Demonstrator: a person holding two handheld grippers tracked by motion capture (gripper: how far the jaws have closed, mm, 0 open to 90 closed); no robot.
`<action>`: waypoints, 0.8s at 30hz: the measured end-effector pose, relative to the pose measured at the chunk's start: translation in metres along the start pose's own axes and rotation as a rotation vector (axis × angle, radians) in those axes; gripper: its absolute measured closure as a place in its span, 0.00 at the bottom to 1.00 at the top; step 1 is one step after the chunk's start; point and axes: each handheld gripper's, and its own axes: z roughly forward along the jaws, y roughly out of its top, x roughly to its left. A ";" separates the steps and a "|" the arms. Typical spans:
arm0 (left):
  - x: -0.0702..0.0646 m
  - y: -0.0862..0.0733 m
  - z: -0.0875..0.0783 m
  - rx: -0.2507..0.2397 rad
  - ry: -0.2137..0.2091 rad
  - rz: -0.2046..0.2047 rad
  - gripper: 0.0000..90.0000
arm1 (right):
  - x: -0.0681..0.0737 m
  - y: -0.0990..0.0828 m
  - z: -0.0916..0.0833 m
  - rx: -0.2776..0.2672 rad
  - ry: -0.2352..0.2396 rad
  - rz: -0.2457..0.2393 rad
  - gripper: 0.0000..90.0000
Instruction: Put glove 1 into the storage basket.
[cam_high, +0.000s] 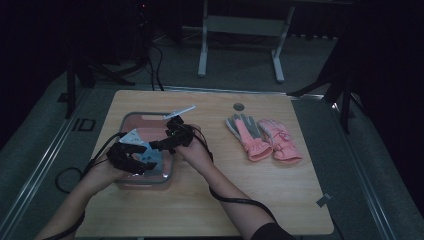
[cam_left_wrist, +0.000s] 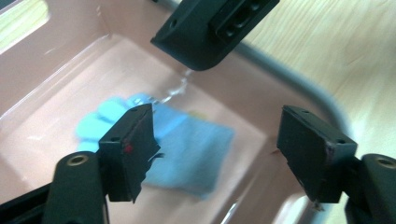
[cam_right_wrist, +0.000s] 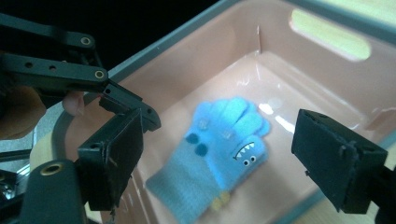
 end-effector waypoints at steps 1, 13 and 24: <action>-0.002 0.002 0.000 -0.005 -0.011 -0.004 0.30 | 0.000 -0.001 -0.004 -0.009 0.002 -0.010 0.19; -0.031 0.022 0.012 -0.066 -0.052 0.007 0.30 | -0.004 -0.018 -0.043 -0.022 -0.039 -0.104 0.16; -0.062 0.039 0.031 -0.124 -0.111 0.025 0.30 | -0.022 -0.041 -0.086 -0.030 -0.065 -0.087 0.16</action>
